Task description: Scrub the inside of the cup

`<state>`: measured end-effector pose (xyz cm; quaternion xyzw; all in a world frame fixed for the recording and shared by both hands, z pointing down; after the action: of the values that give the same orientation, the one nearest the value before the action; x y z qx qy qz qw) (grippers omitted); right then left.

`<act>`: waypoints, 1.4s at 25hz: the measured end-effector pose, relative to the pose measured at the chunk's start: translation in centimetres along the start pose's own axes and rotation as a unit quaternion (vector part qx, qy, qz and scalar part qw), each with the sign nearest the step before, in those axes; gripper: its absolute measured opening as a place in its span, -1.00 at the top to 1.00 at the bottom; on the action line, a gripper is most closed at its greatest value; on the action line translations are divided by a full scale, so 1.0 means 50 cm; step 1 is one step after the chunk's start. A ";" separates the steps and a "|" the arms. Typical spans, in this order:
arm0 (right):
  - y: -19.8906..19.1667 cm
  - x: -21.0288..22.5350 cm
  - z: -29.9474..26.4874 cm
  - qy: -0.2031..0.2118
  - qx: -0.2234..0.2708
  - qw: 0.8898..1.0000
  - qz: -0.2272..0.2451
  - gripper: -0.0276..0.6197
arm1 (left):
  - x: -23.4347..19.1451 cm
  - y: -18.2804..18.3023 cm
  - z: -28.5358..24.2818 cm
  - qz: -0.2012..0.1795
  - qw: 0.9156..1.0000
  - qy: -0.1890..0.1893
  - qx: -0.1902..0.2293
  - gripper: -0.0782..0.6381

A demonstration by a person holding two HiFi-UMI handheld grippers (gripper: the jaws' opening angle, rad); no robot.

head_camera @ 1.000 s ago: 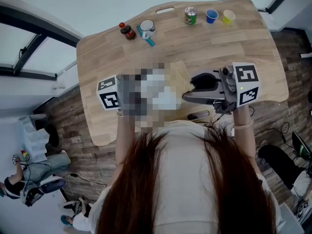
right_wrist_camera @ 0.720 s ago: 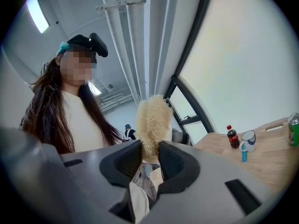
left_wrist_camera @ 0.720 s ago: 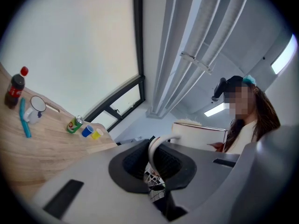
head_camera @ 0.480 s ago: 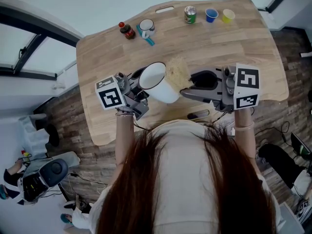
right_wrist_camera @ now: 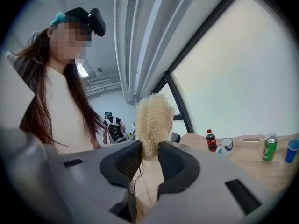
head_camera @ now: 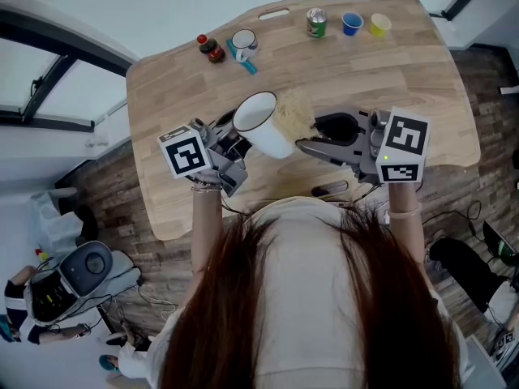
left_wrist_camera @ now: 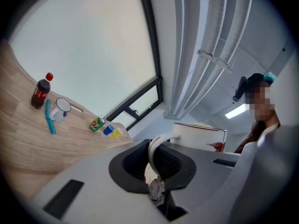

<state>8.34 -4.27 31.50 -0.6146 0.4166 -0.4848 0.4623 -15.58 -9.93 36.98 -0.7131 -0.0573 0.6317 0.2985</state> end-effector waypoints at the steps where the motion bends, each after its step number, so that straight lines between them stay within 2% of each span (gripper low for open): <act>1: 0.000 0.000 -0.001 -0.009 -0.003 1.000 0.005 0.57 | -0.003 0.001 0.000 0.003 1.000 0.007 0.004 0.72; 6: 0.001 0.000 -0.009 -0.048 -0.023 0.998 0.027 0.57 | -0.014 0.003 0.002 0.014 0.999 0.043 0.019 0.72; 13: -0.011 -0.001 -0.026 -0.104 -0.045 0.992 0.049 0.57 | -0.023 0.010 0.010 -0.003 0.994 0.105 0.032 0.72; 15: -0.013 -0.001 -0.033 -0.119 -0.052 0.990 0.054 0.57 | -0.028 0.009 0.014 0.002 0.992 0.118 0.039 0.72; 22: -0.019 -0.001 -0.043 -0.148 -0.063 0.985 0.064 0.57 | -0.022 0.020 0.012 -0.018 0.987 0.152 0.053 0.72; 35: -0.027 -0.018 -0.079 -0.243 -0.071 0.963 0.091 0.57 | -0.024 0.022 0.021 -0.016 0.973 0.213 0.091 0.72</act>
<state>4.38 -3.76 33.00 -0.7046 0.3792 -0.2463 0.5468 -17.14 -11.01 37.45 -0.8001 0.0538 0.4634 0.3771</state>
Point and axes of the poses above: the fingertips, and each gripper's own axes: z backward along the fingers, x to its right, y out of its top, the point moved 10 cm from there along z, backward along the fingers, and after that the axes turned 8 degrees about z, right-handed, at the moved point
